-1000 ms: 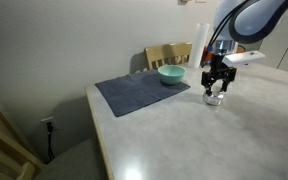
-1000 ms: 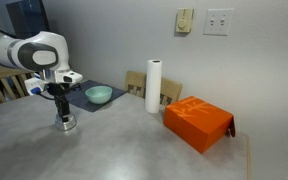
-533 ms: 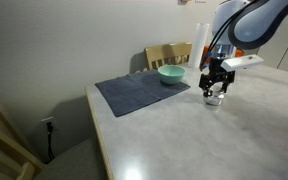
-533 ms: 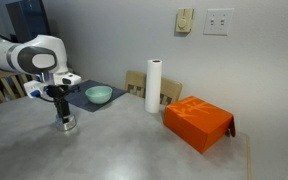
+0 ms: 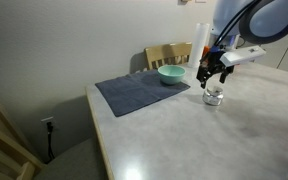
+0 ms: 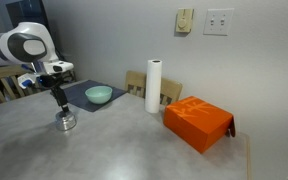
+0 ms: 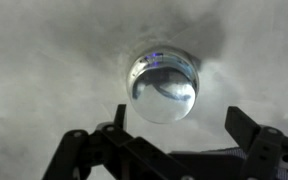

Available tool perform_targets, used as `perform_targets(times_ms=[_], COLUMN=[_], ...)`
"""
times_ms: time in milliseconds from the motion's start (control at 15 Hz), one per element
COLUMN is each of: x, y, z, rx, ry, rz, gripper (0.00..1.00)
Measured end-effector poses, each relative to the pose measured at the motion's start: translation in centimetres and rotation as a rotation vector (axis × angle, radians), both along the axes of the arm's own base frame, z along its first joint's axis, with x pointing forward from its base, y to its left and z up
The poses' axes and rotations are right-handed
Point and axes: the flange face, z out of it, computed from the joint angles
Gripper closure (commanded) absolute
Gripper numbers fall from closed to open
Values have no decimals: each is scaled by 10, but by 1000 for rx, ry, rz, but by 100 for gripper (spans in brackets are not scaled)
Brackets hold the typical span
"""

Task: Put the lid on the silver container

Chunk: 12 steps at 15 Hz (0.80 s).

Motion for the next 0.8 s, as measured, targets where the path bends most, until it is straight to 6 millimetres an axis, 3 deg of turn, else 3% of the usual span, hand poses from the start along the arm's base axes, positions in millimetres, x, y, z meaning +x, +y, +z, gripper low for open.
perform_targets(times_ms=[400,800], x=[-21,-41], y=[8,15], z=[36,42], rx=[-64,6], ry=[-101,-55], rz=[-20,-32], gripper=[0,0])
